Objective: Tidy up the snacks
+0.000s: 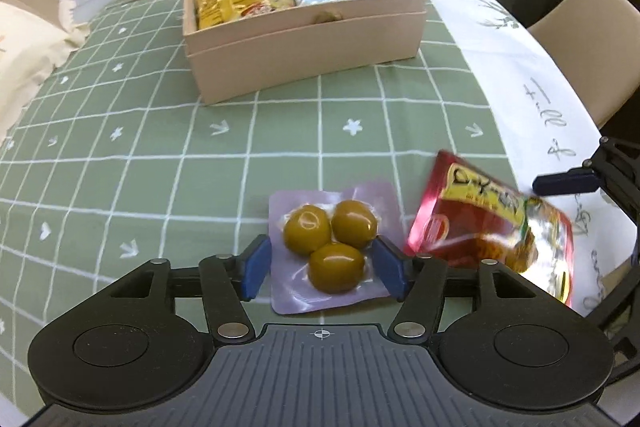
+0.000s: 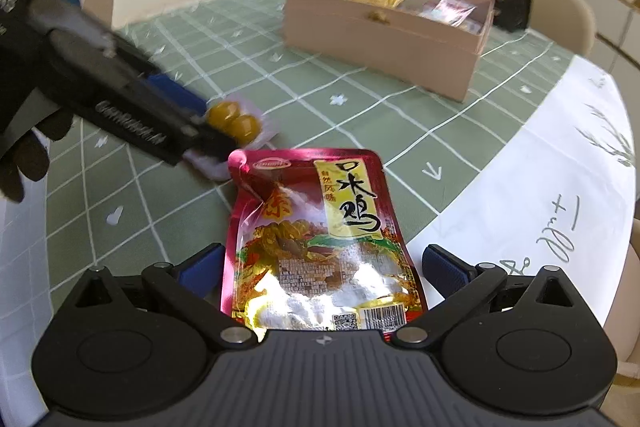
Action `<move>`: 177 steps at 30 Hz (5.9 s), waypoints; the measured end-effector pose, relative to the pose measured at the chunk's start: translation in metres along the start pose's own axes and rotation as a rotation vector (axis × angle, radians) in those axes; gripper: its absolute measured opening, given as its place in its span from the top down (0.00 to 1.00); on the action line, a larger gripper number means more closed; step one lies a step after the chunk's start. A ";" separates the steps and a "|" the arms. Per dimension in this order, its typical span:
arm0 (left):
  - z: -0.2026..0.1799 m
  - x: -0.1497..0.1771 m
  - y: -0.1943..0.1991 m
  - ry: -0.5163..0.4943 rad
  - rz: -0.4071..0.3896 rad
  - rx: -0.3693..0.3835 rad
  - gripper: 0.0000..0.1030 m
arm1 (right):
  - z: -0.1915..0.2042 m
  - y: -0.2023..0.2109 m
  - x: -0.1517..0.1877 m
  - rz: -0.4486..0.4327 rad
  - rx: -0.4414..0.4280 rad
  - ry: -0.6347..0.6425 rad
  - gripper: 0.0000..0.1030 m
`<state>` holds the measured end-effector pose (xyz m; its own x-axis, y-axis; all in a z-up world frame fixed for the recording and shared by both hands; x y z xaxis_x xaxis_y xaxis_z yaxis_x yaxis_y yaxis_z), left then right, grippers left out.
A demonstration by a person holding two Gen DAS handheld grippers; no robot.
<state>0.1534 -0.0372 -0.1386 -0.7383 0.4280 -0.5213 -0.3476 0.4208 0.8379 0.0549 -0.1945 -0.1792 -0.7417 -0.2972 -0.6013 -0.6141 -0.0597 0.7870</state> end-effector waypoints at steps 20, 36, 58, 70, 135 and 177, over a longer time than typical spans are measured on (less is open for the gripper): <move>-0.008 -0.010 -0.011 0.161 -0.033 -0.094 0.35 | -0.020 0.031 -0.026 0.011 0.008 0.052 0.71; -0.012 0.050 0.025 0.234 -0.137 -0.127 0.46 | -0.060 -0.013 -0.023 0.004 -0.102 0.029 0.12; -0.017 0.046 0.023 0.268 -0.079 -0.157 0.38 | -0.006 -0.025 -0.028 0.062 -0.032 0.056 0.03; -0.018 0.049 0.025 0.267 -0.112 -0.162 0.37 | -0.028 0.015 -0.027 0.095 -0.019 0.025 0.39; 0.033 0.057 0.021 0.289 -0.376 -0.225 0.67 | 0.002 -0.039 -0.053 0.014 0.184 -0.292 0.13; 0.016 0.050 0.000 0.132 -0.421 -0.227 0.66 | 0.012 -0.048 -0.037 -0.170 0.307 -0.351 0.00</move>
<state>0.1258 -0.0030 -0.1667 -0.5686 0.1475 -0.8093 -0.7377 0.3439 0.5810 0.1090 -0.1697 -0.1967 -0.6378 0.0340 -0.7695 -0.7463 0.2198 0.6283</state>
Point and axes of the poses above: each gripper's, at about its wrist camera, not at the fingertips, and y roughly against the way its jaws point, z to its left, x to its underside, the point moved 1 cm from there along -y, roughly the way its jaws point, and after that the axes turned 11 degrees about x, right-handed, at the moved point
